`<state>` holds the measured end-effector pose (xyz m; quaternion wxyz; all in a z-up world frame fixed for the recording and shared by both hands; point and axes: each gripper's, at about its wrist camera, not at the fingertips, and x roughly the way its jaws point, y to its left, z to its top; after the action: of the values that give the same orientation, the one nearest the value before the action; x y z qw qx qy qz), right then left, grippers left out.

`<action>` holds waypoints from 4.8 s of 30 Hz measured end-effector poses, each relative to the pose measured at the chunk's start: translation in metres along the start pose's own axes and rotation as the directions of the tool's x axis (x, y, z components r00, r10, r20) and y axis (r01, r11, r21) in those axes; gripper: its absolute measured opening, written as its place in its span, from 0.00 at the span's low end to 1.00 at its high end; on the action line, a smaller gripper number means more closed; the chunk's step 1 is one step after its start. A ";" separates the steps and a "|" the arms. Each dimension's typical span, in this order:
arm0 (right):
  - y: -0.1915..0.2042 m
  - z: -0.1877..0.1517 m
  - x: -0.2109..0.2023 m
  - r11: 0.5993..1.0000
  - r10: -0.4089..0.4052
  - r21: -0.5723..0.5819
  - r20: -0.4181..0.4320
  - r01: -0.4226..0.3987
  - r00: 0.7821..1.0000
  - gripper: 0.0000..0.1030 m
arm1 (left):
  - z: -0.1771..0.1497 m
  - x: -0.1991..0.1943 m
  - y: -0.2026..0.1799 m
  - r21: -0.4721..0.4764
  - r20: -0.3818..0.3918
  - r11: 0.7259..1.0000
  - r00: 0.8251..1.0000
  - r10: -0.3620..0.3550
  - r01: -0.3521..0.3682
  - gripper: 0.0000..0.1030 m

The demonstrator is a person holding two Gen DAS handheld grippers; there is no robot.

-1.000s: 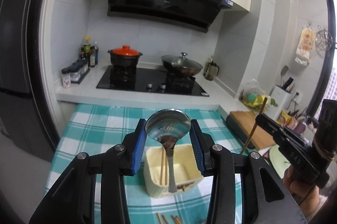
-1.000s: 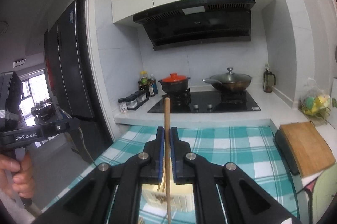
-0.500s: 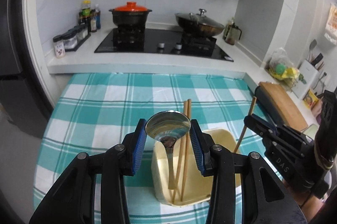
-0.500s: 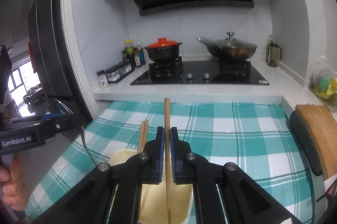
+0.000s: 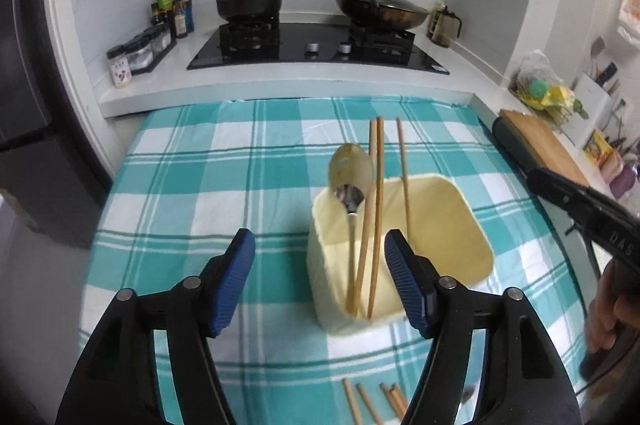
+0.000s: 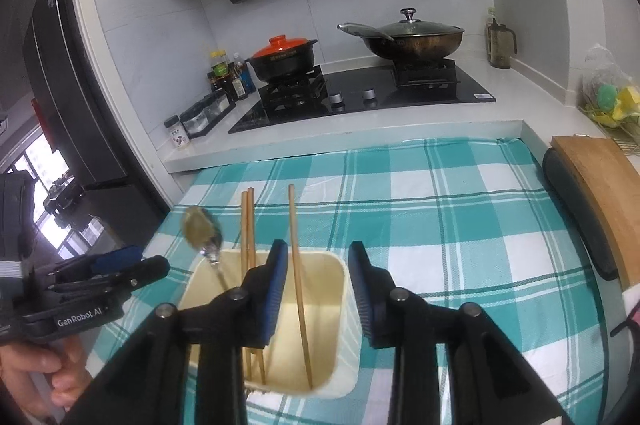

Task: Organize utensils

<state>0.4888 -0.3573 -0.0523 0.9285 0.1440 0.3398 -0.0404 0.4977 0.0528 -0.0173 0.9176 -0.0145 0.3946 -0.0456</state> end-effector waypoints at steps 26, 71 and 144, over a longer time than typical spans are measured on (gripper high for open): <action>0.053 -0.291 -0.215 0.989 -0.141 -0.054 -0.027 0.139 0.990 0.32 | -0.261 -0.155 -0.072 -0.033 0.070 0.996 0.994 0.086 -0.084 0.87; 0.069 -0.310 -0.193 0.982 -0.169 -0.105 -0.083 0.160 0.982 0.32 | -0.285 -0.123 -0.016 -0.197 -0.025 0.975 0.995 0.098 -0.101 0.90; -0.014 -0.328 -0.123 0.953 -0.301 -0.026 -0.133 0.301 0.944 0.13 | -0.305 -0.049 -0.050 -0.040 -0.143 0.999 0.989 0.022 -0.028 0.34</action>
<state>0.1895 -0.2773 -0.2154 0.8867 0.0905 0.4200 -0.1709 0.2393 0.0103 -0.1892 0.8870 -0.0256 0.4603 -0.0265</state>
